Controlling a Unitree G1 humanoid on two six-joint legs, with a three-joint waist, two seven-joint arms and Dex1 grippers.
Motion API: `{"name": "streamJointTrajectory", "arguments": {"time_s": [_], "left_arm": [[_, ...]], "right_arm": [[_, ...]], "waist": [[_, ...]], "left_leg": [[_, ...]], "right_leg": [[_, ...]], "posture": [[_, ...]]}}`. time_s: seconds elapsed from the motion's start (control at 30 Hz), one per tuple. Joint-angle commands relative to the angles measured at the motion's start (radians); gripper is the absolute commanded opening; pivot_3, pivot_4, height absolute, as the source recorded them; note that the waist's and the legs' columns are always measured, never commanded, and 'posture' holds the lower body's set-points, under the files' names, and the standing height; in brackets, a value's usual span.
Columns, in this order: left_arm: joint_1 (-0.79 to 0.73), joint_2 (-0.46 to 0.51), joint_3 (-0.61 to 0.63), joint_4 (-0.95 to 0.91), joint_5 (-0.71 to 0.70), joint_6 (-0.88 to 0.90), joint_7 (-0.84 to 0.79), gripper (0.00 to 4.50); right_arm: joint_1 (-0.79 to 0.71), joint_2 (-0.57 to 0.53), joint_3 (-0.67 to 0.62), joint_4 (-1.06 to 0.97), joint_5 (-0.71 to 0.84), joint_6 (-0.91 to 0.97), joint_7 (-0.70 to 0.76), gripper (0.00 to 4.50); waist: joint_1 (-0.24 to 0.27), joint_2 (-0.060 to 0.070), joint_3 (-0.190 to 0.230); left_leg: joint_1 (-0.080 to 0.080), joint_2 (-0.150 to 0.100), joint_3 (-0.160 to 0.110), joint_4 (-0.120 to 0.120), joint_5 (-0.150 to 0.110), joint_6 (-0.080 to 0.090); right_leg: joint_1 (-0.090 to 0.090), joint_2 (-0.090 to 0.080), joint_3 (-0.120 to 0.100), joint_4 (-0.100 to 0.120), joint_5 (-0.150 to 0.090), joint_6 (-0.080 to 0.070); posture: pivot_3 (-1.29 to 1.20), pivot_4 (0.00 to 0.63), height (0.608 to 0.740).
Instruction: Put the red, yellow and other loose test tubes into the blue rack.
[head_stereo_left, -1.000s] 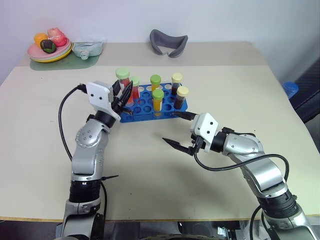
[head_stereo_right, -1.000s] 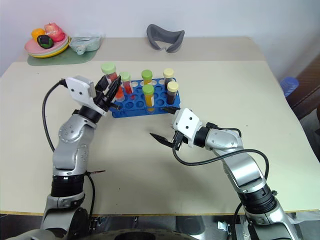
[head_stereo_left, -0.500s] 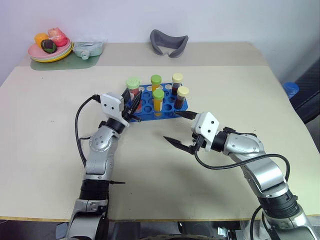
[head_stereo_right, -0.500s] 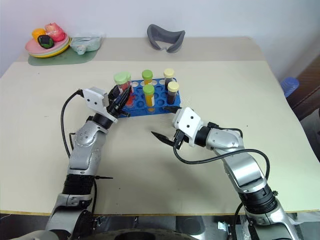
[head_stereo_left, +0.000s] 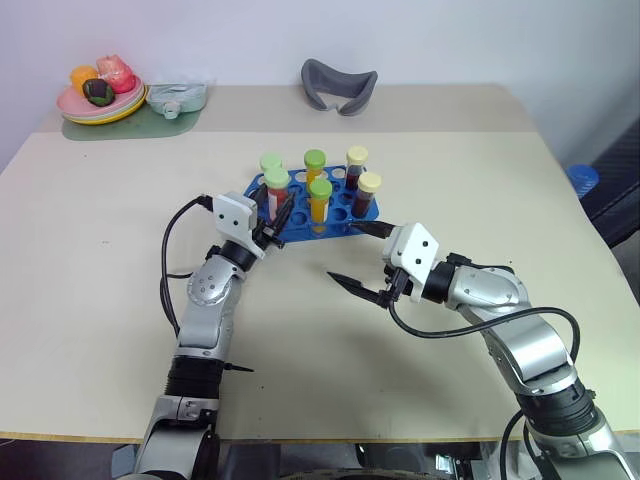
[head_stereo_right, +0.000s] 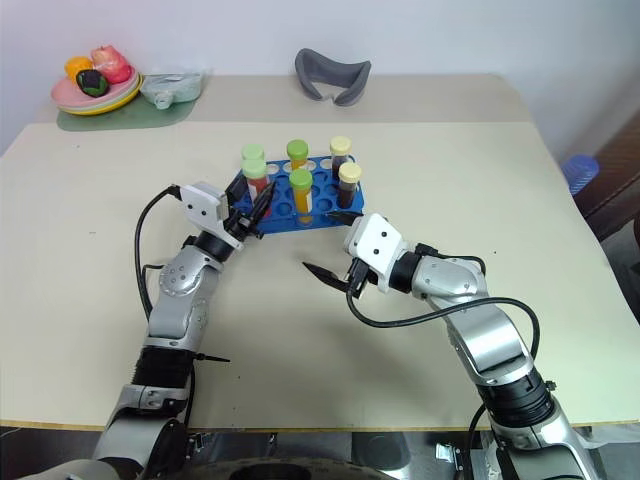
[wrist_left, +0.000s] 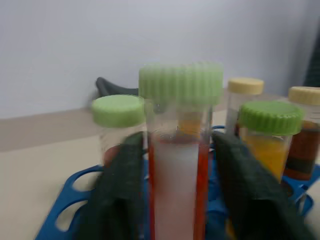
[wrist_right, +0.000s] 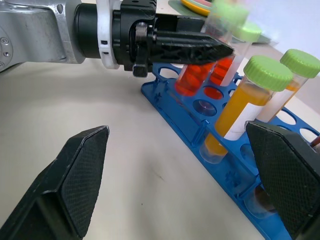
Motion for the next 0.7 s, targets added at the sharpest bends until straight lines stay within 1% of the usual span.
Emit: {"name": "streamJointTrajectory", "arguments": {"time_s": [0.03, 0.07, 0.23, 0.3, 0.37, 0.43, 0.47, 0.5, 0.57, 0.63, 0.7], "left_arm": [[-0.012, 0.005, 0.004, -0.030, 0.001, -0.032, 0.003, 4.26], [-0.011, 0.006, 0.005, -0.037, -0.002, -0.030, 0.002, 4.45], [-0.020, 0.032, 0.048, -0.133, -0.019, -0.010, 0.041, 4.45], [-0.016, 0.068, 0.080, -0.206, -0.053, 0.040, 0.044, 4.45], [0.005, 0.125, 0.127, -0.290, -0.114, 0.113, 0.027, 4.45], [0.054, 0.208, 0.180, -0.359, -0.179, 0.198, -0.014, 4.45], [0.110, 0.268, 0.225, -0.383, -0.220, 0.244, -0.056, 4.45], [0.148, 0.309, 0.252, -0.402, -0.249, 0.279, -0.080, 4.45], [0.280, 0.398, 0.349, -0.405, -0.293, 0.321, -0.147, 4.45], [0.357, 0.439, 0.392, -0.413, -0.308, 0.339, -0.167, 4.45], [0.444, 0.468, 0.446, -0.392, -0.310, 0.332, -0.200, 4.45]], "right_arm": [[0.006, 0.018, -0.039, -0.027, 0.034, 0.010, -0.015, 4.48], [0.007, 0.020, -0.043, -0.027, 0.040, 0.015, -0.016, 4.48], [0.021, 0.011, -0.095, -0.033, 0.087, 0.048, -0.015, 4.48], [0.036, -0.014, -0.138, -0.038, 0.113, 0.066, -0.002, 4.48], [0.056, -0.044, -0.198, -0.045, 0.153, 0.097, 0.008, 4.48], [0.081, -0.079, -0.269, -0.038, 0.191, 0.121, 0.021, 4.48], [0.099, -0.097, -0.316, -0.025, 0.205, 0.126, 0.021, 4.48], [0.111, -0.112, -0.351, -0.011, 0.215, 0.128, 0.024, 4.48], [0.140, -0.142, -0.433, 0.041, 0.227, 0.124, 0.031, 4.48], [0.153, -0.171, -0.479, 0.097, 0.228, 0.105, 0.052, 4.48], [0.173, -0.199, -0.495, 0.146, 0.206, 0.075, 0.076, 4.48]], "waist": [[-0.001, 0.000, 0.000], [-0.001, 0.000, 0.000], [0.000, 0.000, 0.000], [0.000, 0.000, 0.000], [0.000, 0.000, 0.000], [-0.002, 0.000, 0.000], [-0.004, 0.001, 0.000], [-0.005, 0.001, 0.000], [-0.005, 0.002, 0.000], [-0.002, 0.002, 0.000], [0.003, 0.001, 0.000]], "left_leg": [[0.000, 0.000, 0.000, 0.000, 0.000, 0.000], [0.000, 0.000, 0.000, 0.000, 0.000, 0.000], [0.000, 0.000, 0.000, 0.000, 0.000, 0.000], [0.000, 0.000, 0.000, 0.000, 0.000, 0.000], [0.000, 0.000, 0.000, 0.000, 0.000, 0.000], [0.000, 0.000, 0.000, 0.000, 0.000, 0.000], [0.000, 0.000, 0.000, -0.001, 0.000, 0.000], [0.000, 0.000, 0.000, -0.001, 0.000, 0.000], [0.001, 0.001, 0.000, -0.002, -0.001, 0.001], [0.001, 0.001, 0.000, -0.002, -0.001, 0.001], [0.001, 0.000, 0.000, -0.001, -0.001, 0.001]], "right_leg": [[0.000, 0.000, 0.000, 0.000, 0.000, 0.000], [0.000, 0.000, 0.000, 0.000, 0.000, 0.000], [0.000, 0.000, 0.000, 0.000, 0.000, 0.000], [0.000, 0.000, 0.000, 0.000, 0.000, 0.000], [0.000, 0.000, 0.000, 0.000, 0.000, 0.000], [0.000, 0.000, 0.000, 0.000, 0.000, 0.000], [0.000, 0.000, 0.000, 0.000, 0.000, 0.000], [0.000, 0.000, 0.000, 0.000, 0.000, 0.000], [0.000, 0.000, 0.000, 0.000, 0.000, 0.000], [0.000, 0.000, 0.000, -0.001, 0.000, 0.000], [0.001, 0.000, 0.000, -0.001, 0.000, 0.000]], "posture": [[0.00, 0.150, 0.740], [0.00, 0.150, 0.740], [0.00, 0.150, 0.740], [0.00, 0.150, 0.740], [0.00, 0.150, 0.740], [0.00, 0.150, 0.740], [0.00, 0.150, 0.740], [0.00, 0.150, 0.740], [0.00, 0.150, 0.740], [0.00, 0.150, 0.740], [0.00, 0.150, 0.740]]}}
